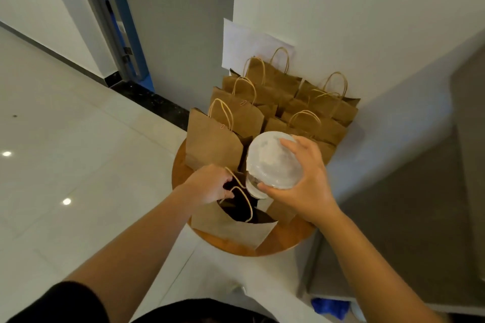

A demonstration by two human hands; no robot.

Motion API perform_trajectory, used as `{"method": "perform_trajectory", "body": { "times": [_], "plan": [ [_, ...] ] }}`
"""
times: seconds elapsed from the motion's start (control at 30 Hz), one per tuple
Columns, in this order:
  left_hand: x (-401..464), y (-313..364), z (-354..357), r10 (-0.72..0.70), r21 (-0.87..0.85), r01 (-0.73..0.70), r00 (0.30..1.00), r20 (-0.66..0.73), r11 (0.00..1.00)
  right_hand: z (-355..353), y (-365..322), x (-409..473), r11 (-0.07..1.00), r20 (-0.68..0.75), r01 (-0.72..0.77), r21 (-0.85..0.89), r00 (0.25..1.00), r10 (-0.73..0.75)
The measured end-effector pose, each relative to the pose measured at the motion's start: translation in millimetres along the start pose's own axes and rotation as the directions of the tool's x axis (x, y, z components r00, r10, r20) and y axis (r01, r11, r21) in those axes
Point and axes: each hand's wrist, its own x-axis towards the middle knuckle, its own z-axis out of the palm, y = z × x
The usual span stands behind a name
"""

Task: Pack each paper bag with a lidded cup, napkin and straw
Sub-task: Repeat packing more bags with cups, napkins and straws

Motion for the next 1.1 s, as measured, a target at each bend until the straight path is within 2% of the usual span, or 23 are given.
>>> {"method": "perform_trajectory", "body": {
  "times": [0.1,0.2,0.3,0.37,0.43,0.5,0.57,0.6,0.7,0.8,0.93,1.1],
  "plan": [
    [10,-9,6,0.123,0.157,-0.119,0.992,-0.019,0.98,17,8,-3,0.999,0.029,-0.049,0.01,0.998,0.049],
    [13,-15,10,0.089,0.404,-0.112,0.993,0.077,0.908,34,9,-7,0.998,0.019,-0.056,0.02,0.998,0.056],
    [15,-20,14,0.089,0.399,-0.11,0.994,0.07,0.91,49,0,-15,0.994,-0.055,-0.083,0.07,0.995,0.087],
    [17,-24,13,0.126,0.385,-0.13,0.991,0.036,0.914,54,-7,-24,0.988,-0.174,-0.111,0.108,0.976,0.129],
    [21,-27,10,0.143,0.407,-0.136,0.99,0.012,0.903,58,-10,-38,0.991,-0.282,-0.079,0.106,0.953,0.106],
    [24,-24,7,0.129,0.425,-0.131,0.991,0.033,0.895,58,-12,-49,0.993,-0.307,-0.109,0.048,0.944,0.118],
    [29,-20,5,0.097,0.422,-0.115,0.993,0.063,0.899,58,-17,-52,0.975,-0.296,-0.215,0.058,0.929,0.223],
    [32,-19,5,0.083,0.419,-0.109,0.993,0.079,0.901,61,-17,-51,0.968,-0.277,-0.244,0.052,0.928,0.249],
    [34,-19,9,0.088,0.452,-0.127,0.99,0.106,0.883,71,-10,-43,0.985,-0.192,-0.173,0.016,0.966,0.173],
    [26,-30,12,0.111,0.473,-0.167,0.983,0.145,0.865,76,-5,-27,0.962,-0.065,-0.229,0.148,0.968,0.24],
    [13,-41,17,0.099,0.445,-0.176,0.977,0.19,0.878,81,1,-8,0.931,0.158,-0.336,0.145,0.936,0.314],
    [7,-49,19,0.099,0.449,-0.168,0.98,0.173,0.878,91,11,1,0.873,0.315,-0.463,0.153,0.86,0.401]
  ]
}}
